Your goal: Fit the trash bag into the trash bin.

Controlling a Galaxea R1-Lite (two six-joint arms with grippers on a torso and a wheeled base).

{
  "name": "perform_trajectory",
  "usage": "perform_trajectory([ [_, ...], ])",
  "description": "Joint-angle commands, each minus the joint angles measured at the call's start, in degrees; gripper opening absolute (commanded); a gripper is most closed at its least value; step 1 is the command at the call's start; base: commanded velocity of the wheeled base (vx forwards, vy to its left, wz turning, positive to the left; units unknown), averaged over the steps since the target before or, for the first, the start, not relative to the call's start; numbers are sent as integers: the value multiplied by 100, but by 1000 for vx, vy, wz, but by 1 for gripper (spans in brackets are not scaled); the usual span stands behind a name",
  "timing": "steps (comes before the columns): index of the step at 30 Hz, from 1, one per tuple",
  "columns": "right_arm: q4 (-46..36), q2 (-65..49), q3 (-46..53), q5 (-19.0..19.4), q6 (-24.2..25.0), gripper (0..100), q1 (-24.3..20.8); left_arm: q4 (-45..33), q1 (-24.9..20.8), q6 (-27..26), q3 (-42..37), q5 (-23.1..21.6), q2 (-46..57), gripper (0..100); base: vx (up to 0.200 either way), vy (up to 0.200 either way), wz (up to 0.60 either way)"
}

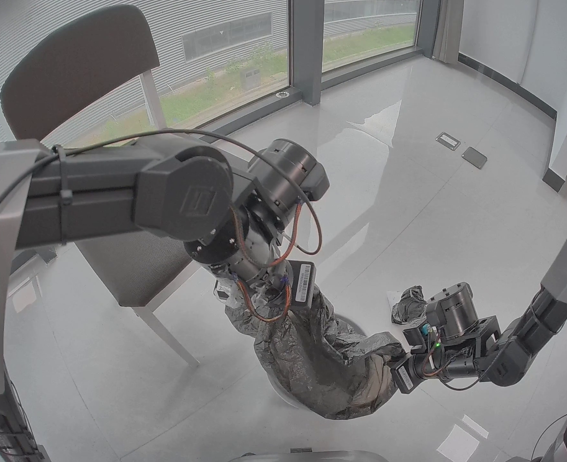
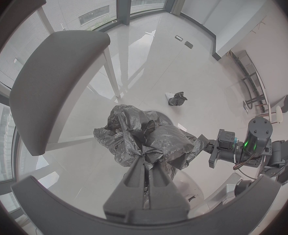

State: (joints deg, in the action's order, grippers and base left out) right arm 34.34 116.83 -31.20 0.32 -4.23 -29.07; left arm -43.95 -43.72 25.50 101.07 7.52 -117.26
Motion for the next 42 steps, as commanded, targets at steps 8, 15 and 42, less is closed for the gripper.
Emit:
perform_trajectory([
  [8, 2, 375, 61, -5, -8, 0, 244, 167, 206, 16, 422, -251, -877, 0, 0, 0, 0],
  [15, 2, 314, 202, -5, -25, 0, 490, 150, 258, 209, 1055, -304, -1528, 0, 0, 0, 0],
  [42, 2, -636, 571, 83, -34, 0, 912, -430, -199, 1800, 1352, -831, -1774, 0, 0, 0, 0],
])
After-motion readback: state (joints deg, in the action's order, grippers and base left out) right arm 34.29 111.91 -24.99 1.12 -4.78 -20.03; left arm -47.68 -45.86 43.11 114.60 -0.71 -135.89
